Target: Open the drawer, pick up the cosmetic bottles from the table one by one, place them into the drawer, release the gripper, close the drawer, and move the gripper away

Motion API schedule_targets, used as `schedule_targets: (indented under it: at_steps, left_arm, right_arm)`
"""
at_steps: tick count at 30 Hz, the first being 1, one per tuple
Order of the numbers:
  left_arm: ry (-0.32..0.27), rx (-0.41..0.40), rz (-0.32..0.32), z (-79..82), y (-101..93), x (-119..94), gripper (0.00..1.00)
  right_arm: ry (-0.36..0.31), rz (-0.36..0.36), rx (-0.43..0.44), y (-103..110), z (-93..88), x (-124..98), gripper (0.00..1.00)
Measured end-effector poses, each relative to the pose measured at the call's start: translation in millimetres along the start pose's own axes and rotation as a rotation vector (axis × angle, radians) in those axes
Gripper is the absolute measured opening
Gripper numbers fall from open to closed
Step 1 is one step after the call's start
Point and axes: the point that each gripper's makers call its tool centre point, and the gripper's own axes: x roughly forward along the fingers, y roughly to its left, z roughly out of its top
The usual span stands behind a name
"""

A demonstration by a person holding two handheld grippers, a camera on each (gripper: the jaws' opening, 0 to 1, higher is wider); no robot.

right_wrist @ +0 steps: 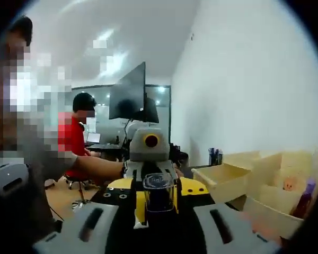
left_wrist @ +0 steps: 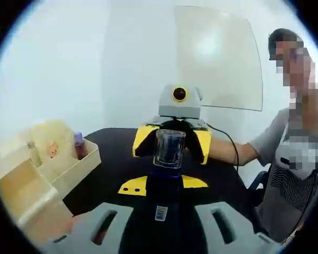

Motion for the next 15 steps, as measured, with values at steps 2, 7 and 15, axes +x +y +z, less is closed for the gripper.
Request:
schedule_targets:
  at_steps: [2,7,15]
  left_arm:
    - [-0.002,-0.003,-0.003,0.2,-0.4,-0.1,0.16]
    - [-0.019,-0.018,-0.010,0.2,-7.4,4.3,0.16]
    - [-0.039,0.001,0.005,-1.3,-14.9,7.3,0.17]
  right_arm:
    - [0.003,-0.009,-0.002,-2.0,-0.1,-0.6,0.18]
    - [-0.003,-0.015,0.011,-5.1,1.8,-2.5,0.17]
    - [0.014,-0.020,0.057,-5.2,-1.2,-1.9,0.17]
